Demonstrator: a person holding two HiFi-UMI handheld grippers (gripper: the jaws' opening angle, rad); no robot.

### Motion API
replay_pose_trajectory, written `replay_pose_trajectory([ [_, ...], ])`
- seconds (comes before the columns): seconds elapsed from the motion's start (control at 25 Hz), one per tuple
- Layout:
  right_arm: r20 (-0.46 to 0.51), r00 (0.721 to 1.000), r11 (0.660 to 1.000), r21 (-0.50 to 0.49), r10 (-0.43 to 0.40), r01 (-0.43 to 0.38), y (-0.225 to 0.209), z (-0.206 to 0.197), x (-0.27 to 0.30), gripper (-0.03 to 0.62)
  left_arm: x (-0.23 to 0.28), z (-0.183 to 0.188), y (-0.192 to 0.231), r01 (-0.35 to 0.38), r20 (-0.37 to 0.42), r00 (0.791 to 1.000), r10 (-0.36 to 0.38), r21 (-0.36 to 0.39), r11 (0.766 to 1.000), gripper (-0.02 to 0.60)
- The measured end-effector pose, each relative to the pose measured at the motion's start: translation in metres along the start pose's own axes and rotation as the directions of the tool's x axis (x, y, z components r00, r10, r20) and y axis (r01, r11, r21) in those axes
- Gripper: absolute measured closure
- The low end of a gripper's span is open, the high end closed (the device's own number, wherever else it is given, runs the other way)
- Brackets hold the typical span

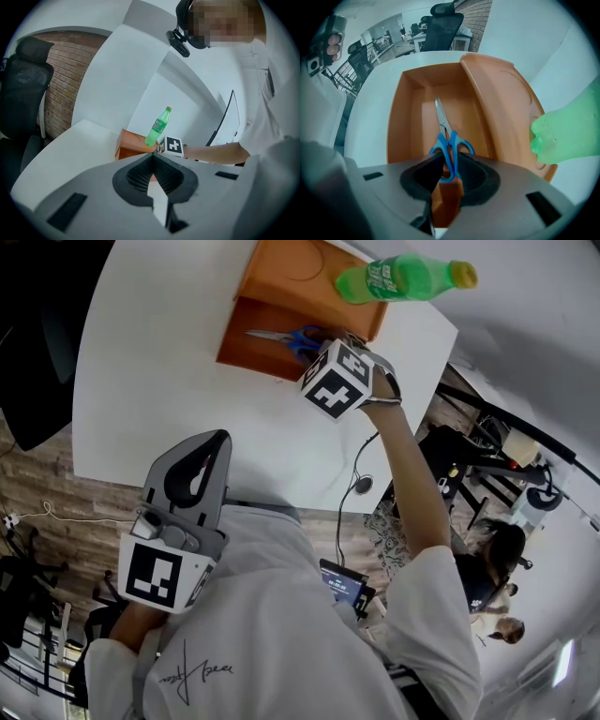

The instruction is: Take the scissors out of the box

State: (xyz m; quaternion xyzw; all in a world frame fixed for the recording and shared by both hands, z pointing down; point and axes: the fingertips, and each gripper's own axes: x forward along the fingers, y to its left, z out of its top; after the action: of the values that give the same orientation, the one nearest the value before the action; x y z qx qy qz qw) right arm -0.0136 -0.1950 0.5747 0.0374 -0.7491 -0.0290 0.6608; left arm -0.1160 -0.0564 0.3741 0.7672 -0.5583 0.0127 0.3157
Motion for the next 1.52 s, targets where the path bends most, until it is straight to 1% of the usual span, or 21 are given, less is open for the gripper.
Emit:
replay_pose_trajectory([
  [0.2,-0.008,1.000,1.000,-0.005,0.015,-0.015,-0.001,-0.001,0.000,0.499,-0.001,0.001,0.004,-0.004,0.000,1.000,0.004,-0.008,1.000,0.577],
  [0.52,0.001,1.000,1.000,-0.022,0.002,-0.002,0.000,0.000,-0.001,0.497,-0.005,0.001,0.009,-0.008,0.008,1.000,0.008,-0.018,1.000,0.577],
  [0.72,-0.004,1.000,1.000,-0.012,0.010,-0.010,-0.001,0.000,-0.001,0.497,-0.006,0.004,0.010,-0.001,0.024,1.000,0.003,-0.046,0.999,0.577],
  [0.96,0.010,0.999,0.999,0.016,0.035,-0.035,0.004,-0.001,-0.004,0.499,-0.007,-0.004,0.011,-0.017,0.007,1.000,0.017,-0.027,0.999,0.577],
  [1.16,0.019,0.999,0.999,0.033,0.028,-0.029,0.003,0.000,-0.011,0.499,-0.007,-0.003,0.011,-0.052,0.004,0.999,0.052,0.036,0.998,0.577],
  [1.32,0.021,0.999,0.999,0.033,0.029,-0.030,0.003,0.001,-0.013,0.499,-0.006,-0.005,0.012,-0.060,0.002,0.998,0.060,0.023,0.998,0.577],
  [1.52,0.028,0.999,0.999,0.043,0.024,-0.025,0.002,0.000,-0.016,0.499,-0.007,-0.003,0.014,-0.065,0.010,0.998,0.065,0.029,0.997,0.577],
])
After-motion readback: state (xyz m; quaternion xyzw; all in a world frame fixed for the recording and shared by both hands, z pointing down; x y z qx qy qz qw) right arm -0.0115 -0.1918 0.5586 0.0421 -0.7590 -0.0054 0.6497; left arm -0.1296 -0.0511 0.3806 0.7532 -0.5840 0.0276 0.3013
